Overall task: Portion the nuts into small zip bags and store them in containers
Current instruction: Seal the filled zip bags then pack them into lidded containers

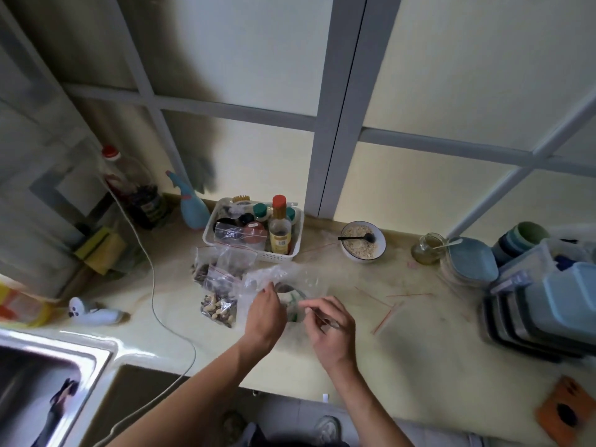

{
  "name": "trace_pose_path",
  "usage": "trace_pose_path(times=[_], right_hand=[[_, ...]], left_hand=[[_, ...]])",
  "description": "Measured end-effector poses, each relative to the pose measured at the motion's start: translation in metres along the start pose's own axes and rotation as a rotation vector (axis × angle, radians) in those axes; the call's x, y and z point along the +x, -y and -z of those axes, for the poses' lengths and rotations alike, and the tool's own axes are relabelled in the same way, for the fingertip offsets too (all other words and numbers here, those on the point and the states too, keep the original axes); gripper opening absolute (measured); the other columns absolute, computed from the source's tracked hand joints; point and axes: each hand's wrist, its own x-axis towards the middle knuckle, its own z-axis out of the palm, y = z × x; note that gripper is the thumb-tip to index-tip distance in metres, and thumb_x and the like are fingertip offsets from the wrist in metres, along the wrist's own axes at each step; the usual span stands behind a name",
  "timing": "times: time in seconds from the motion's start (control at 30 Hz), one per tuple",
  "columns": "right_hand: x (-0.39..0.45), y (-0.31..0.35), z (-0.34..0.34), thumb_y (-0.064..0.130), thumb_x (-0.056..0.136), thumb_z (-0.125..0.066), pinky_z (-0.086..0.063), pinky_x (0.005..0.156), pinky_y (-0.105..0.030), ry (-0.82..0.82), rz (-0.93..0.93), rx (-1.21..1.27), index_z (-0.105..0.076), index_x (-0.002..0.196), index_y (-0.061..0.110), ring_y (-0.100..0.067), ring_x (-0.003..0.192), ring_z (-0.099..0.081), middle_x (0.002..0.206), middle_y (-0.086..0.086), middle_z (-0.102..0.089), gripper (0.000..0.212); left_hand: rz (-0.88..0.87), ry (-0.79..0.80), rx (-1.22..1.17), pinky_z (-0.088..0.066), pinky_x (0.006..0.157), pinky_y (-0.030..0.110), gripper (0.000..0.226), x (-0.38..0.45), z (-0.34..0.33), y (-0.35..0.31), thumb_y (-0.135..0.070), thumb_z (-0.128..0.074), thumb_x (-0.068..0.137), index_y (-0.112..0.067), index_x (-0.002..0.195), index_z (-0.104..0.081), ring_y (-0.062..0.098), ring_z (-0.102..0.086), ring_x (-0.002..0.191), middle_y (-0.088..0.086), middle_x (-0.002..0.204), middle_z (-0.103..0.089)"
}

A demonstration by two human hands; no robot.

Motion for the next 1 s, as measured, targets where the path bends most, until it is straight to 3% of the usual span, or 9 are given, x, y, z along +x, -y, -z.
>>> trace_pose_path(times=[0.1, 0.2, 0.3, 0.43, 0.57, 0.67, 0.77, 0.93, 1.0], right_hand=[[0.000, 0.000, -0.004, 0.005, 0.091, -0.062, -0.058, 0.063, -0.031, -0.020, -0.149, 0.103, -0.076, 0.092, 0.024, -0.015, 0.072, -0.073, 0.096, 0.008, -0.068, 0.023], [-0.003, 0.005, 0.002, 0.005, 0.095, -0.064, -0.055, 0.062, -0.027, -0.031, -0.289, 0.246, -0.074, 0.092, 0.017, -0.023, 0.066, -0.073, 0.091, -0.005, -0.071, 0.017], [-0.006, 0.010, 0.005, 0.021, 0.094, -0.062, -0.053, 0.059, -0.025, -0.106, -0.380, 0.310, -0.072, 0.092, 0.009, -0.025, 0.064, -0.072, 0.077, -0.011, -0.072, 0.016], [-0.014, 0.010, 0.010, 0.014, 0.098, -0.057, -0.051, 0.059, -0.027, -0.279, -0.454, 0.358, -0.070, 0.089, 0.006, -0.032, 0.065, -0.071, 0.076, -0.011, -0.072, 0.018], [-0.027, 0.011, 0.018, -0.002, 0.103, -0.046, -0.050, 0.058, -0.029, -0.446, -0.521, 0.391, -0.067, 0.088, 0.002, -0.032, 0.065, -0.069, 0.078, -0.012, -0.070, 0.027], [-0.036, 0.009, 0.019, -0.003, 0.102, -0.045, -0.050, 0.060, -0.031, -0.518, -0.592, 0.441, -0.067, 0.092, 0.001, -0.033, 0.066, -0.069, 0.085, -0.012, -0.070, 0.025], [-0.040, -0.003, 0.011, 0.000, 0.102, -0.047, -0.050, 0.060, -0.030, -0.494, -0.680, 0.493, -0.070, 0.098, 0.003, -0.033, 0.068, -0.071, 0.095, -0.013, -0.072, 0.023], [-0.026, -0.024, -0.010, 0.002, 0.101, -0.052, -0.050, 0.054, -0.022, -0.371, -0.819, 0.568, -0.072, 0.100, 0.009, -0.028, 0.067, -0.073, 0.102, -0.005, -0.077, 0.021], [-0.019, -0.035, -0.015, 0.003, 0.101, -0.052, -0.049, 0.056, -0.023, -0.306, -0.861, 0.568, -0.072, 0.102, 0.008, -0.028, 0.069, -0.073, 0.106, -0.008, -0.077, 0.020]], left_hand=[[-0.064, -0.050, -0.092, -0.047, 0.081, 0.038, 0.048, -0.006, -0.001, 0.006, 0.013, -0.042, 0.081, -0.008, 0.124, -0.053, 0.037, -0.063, 0.102, 0.017, 0.115, -0.067], [-0.104, 0.020, -0.014, -0.047, 0.074, 0.038, 0.044, -0.006, -0.006, 0.019, 0.011, -0.042, 0.079, -0.010, 0.115, -0.057, 0.034, -0.061, 0.094, 0.015, 0.109, -0.067], [-0.117, 0.109, 0.156, -0.049, 0.078, 0.041, 0.023, -0.003, -0.006, 0.023, -0.009, -0.047, 0.087, -0.008, 0.105, -0.061, 0.036, -0.063, 0.093, 0.016, 0.101, -0.067], [-0.188, 0.191, 0.358, -0.051, 0.085, 0.038, 0.037, 0.001, -0.011, 0.024, -0.048, -0.054, 0.090, -0.019, 0.111, -0.064, 0.028, -0.064, 0.100, 0.004, 0.108, -0.065], [-0.188, 0.171, 0.409, -0.051, 0.079, 0.034, 0.027, 0.011, -0.015, 0.021, -0.020, -0.050, 0.084, -0.014, 0.100, -0.070, 0.028, -0.067, 0.092, 0.007, 0.103, -0.067], [-0.165, 0.153, 0.331, -0.049, 0.073, 0.032, 0.022, 0.013, -0.012, 0.015, -0.020, -0.051, 0.079, -0.013, 0.090, -0.069, 0.028, -0.067, 0.088, 0.008, 0.095, -0.070], [-0.116, 0.127, 0.303, -0.044, 0.068, 0.031, 0.016, 0.014, -0.007, 0.012, -0.024, -0.051, 0.080, -0.014, 0.078, -0.063, 0.028, -0.066, 0.083, 0.009, 0.090, -0.071], [-0.020, 0.102, 0.416, -0.047, 0.078, 0.030, 0.039, 0.019, -0.007, 0.017, -0.046, -0.045, 0.095, -0.015, 0.096, -0.070, 0.024, -0.068, 0.096, 0.005, 0.101, -0.071], [0.009, 0.116, 0.415, -0.047, 0.077, 0.030, 0.043, 0.018, -0.013, 0.018, -0.050, -0.045, 0.093, -0.016, 0.094, -0.071, 0.023, -0.068, 0.092, 0.004, 0.099, -0.071]])
